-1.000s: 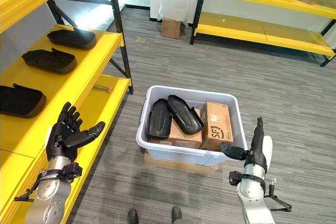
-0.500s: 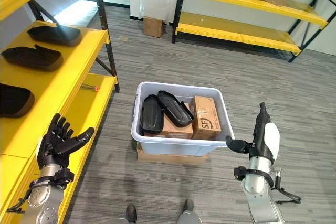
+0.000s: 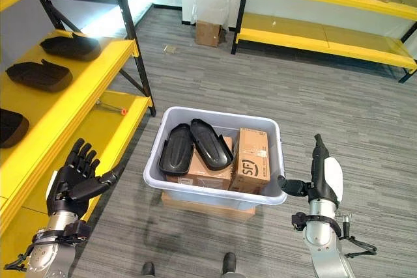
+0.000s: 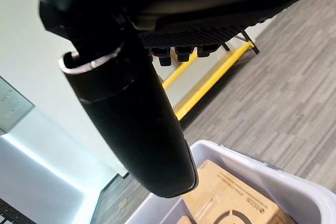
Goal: Move parts from the plastic box to the shelf.
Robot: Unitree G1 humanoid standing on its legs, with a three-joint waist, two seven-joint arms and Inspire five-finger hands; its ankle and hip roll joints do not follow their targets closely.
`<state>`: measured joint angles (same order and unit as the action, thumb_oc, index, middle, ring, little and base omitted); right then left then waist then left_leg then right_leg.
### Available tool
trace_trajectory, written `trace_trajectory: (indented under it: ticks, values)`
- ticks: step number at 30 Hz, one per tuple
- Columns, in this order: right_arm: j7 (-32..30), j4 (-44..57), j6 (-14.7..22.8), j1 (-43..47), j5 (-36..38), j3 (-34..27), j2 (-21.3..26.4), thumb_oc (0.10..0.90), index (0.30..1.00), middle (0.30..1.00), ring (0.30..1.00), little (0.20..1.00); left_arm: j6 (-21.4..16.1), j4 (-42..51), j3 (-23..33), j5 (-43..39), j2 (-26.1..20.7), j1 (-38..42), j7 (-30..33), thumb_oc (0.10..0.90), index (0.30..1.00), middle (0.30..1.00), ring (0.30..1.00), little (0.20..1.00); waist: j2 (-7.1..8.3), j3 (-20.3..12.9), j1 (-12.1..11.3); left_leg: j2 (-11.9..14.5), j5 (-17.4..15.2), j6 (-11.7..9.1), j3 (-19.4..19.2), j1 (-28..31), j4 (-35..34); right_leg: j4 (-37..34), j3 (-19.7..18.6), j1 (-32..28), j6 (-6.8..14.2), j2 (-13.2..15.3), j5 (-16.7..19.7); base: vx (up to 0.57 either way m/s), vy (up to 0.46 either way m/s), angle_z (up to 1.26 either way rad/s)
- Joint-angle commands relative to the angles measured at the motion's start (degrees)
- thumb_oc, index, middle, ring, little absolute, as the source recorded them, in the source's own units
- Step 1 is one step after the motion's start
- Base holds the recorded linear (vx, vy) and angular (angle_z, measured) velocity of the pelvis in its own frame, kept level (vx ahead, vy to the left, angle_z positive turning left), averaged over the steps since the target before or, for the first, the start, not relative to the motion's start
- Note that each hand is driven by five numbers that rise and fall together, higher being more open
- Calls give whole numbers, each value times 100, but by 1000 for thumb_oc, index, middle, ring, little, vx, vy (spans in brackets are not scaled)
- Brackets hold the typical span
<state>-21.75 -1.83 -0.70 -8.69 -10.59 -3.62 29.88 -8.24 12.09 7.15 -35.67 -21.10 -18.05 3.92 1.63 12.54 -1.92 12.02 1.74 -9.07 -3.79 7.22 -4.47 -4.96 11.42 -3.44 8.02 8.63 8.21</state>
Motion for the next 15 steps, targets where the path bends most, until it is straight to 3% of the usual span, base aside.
trace_trajectory:
  ticks: [1,6,14,15]
  values:
    - [-256,352,472,611,-107,-231,332,900,1000,1000,1000,1000,-674,578,343,-44,-312,247,-115,900,1000,1000,1000,1000,295,-388,-113,-455,-241,580,138,-100,-53,111,-150,-107,313,329,-143,17,-80,2]
    - [-275,368,458,711,-237,-144,482,900,1000,1000,1000,1000,-746,503,300,-66,-298,348,-78,900,1000,1000,1000,1000,299,-400,-97,-369,-181,520,113,-85,-53,46,-152,-185,230,283,-174,30,-84,1]
    - [-159,498,504,775,-34,-61,530,900,1000,1000,1000,1000,-546,535,261,88,-330,511,-86,900,1000,1000,1000,1000,280,-482,-68,-204,-82,413,25,-164,-53,18,-106,-232,173,236,-253,38,-146,-8]
    - [-126,542,517,782,-17,17,491,900,1000,1000,1000,1000,-492,532,226,135,-350,565,-185,900,1000,1000,1000,1000,252,-485,-44,-200,-51,424,27,-157,-53,207,-119,-225,85,165,-417,44,-271,1]
